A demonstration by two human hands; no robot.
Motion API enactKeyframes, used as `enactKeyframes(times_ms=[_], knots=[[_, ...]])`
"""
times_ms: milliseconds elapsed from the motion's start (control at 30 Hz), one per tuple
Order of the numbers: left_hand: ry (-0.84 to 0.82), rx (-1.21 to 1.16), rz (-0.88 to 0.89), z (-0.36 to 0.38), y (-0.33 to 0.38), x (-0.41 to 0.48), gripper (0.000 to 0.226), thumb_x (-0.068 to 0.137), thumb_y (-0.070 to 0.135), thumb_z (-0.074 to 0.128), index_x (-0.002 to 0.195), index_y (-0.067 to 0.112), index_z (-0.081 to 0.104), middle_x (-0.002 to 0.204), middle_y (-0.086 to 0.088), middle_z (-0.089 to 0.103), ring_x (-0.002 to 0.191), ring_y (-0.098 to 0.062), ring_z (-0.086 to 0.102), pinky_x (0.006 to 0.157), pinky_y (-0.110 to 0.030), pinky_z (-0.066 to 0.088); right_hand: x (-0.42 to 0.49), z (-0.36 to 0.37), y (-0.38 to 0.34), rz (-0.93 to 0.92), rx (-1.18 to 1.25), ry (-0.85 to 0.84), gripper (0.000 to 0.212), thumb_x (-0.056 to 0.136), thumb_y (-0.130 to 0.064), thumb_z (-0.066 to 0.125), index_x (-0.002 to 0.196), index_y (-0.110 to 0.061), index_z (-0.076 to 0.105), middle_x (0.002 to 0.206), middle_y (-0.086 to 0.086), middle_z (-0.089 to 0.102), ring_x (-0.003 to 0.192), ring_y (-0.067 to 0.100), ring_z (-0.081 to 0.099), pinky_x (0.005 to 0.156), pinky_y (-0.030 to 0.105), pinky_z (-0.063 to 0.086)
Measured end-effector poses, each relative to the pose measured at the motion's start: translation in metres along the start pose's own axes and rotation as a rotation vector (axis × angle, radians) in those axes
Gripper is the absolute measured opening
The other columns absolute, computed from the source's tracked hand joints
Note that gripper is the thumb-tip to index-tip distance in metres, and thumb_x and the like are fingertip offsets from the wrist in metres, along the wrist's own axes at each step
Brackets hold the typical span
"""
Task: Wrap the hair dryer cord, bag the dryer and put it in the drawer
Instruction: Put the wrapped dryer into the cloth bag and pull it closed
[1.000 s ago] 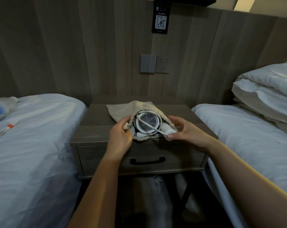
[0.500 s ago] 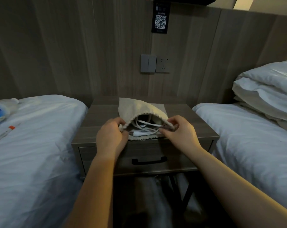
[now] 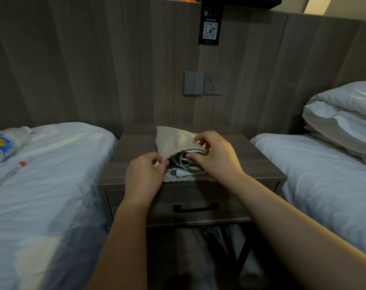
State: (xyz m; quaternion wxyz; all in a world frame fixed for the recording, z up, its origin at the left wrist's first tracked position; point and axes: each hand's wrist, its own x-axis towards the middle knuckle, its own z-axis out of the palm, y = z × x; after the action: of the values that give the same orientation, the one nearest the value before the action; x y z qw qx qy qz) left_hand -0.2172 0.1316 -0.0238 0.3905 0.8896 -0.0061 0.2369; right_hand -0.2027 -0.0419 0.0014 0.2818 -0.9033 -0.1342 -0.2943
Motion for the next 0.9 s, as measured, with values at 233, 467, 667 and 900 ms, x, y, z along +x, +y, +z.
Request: enactKeyframes(times_ms=[233,467,667,900], knots=[[0.014,-0.047,0.011,0.001,0.0,0.0,0.015,0.088,0.027,0.06,0.079,0.017,0.067,0.072,0.008,0.056,0.073,-0.009,0.05,0.067,-0.026,0.036,0.009,0.006,-0.004,-0.054,-0.078,-0.058,0.016,0.077,-0.024,0.071,0.086,-0.011,0.067,0.09,0.0,0.059,0.086,0.013,0.052,0.074,0.025,0.043],[0.016,-0.067,0.032,0.001,-0.001,0.0,0.015,0.088,0.024,0.06,0.079,0.013,0.066,0.075,-0.001,0.064,0.071,-0.013,0.055,0.065,-0.028,0.04,0.024,0.016,-0.016,-0.022,-0.192,-0.058,0.005,0.078,-0.005,0.056,0.078,-0.01,0.056,0.082,0.004,0.057,0.08,0.022,0.054,0.063,0.029,0.038],[-0.018,-0.006,-0.003,0.002,-0.007,0.001,0.014,0.086,0.03,0.062,0.08,0.018,0.066,0.077,0.003,0.061,0.079,-0.015,0.057,0.067,-0.027,0.04,0.001,0.006,0.008,-0.055,-0.255,-0.007,0.033,0.076,-0.027,0.069,0.102,-0.01,0.057,0.106,0.008,0.053,0.101,0.024,0.049,0.083,0.036,0.046],[-0.072,0.131,-0.041,0.007,-0.008,-0.004,0.016,0.087,0.033,0.062,0.097,0.022,0.065,0.083,0.003,0.059,0.08,-0.018,0.057,0.068,-0.028,0.043,-0.037,-0.008,0.051,0.337,-0.437,-0.185,0.053,0.086,-0.055,0.042,0.111,-0.01,0.053,0.114,0.013,0.057,0.109,0.033,0.051,0.085,0.044,0.046]])
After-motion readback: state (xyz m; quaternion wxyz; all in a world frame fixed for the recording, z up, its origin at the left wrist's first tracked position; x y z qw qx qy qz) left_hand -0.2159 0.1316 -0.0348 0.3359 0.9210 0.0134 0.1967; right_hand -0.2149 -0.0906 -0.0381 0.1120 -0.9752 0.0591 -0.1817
